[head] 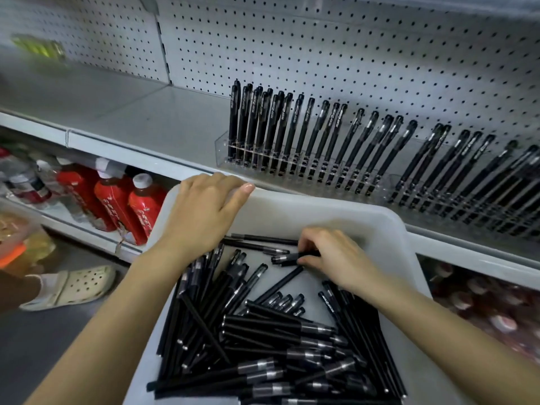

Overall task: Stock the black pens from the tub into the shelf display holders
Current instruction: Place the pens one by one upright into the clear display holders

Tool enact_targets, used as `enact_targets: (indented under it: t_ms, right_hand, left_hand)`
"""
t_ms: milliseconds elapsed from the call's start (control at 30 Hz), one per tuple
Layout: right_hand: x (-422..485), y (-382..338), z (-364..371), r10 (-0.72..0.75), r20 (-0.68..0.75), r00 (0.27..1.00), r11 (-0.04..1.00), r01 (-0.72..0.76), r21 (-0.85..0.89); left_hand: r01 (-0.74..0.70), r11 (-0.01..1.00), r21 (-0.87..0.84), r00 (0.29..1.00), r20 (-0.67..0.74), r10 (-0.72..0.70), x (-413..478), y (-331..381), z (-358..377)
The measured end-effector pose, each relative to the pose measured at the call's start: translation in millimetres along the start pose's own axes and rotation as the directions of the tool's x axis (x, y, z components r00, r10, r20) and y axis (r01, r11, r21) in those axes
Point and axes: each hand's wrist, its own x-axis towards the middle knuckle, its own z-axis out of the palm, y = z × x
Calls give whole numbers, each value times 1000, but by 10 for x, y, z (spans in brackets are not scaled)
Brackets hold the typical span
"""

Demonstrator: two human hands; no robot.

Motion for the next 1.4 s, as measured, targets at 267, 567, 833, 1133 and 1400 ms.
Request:
enact_targets:
  t_ms: [267,567,833,1133,1400]
  right_hand:
    - [-44,-28,-288,-116,-120,986,987,127,94]
    - [59,-179,-943,-134,-283,950,885,243,397]
    - [563,-360,-1246,48,-640,767,808,347,476]
    - [978,-292,-987,68,-821,567,911,300,282]
    - [1025,-206,-955,59,-845,531,924,290,247]
  left_hand:
    - [80,981,-178,997,37,-75,54,52,-70]
    - [145,933,-328,989,72,-128,205,71,-204]
    - [-42,994,104,998,46,38,488,34,-51]
    - [-129,949,288,992,36,124,497,-83,183]
    - [-131,943,306,991,19,131,521,-113,219]
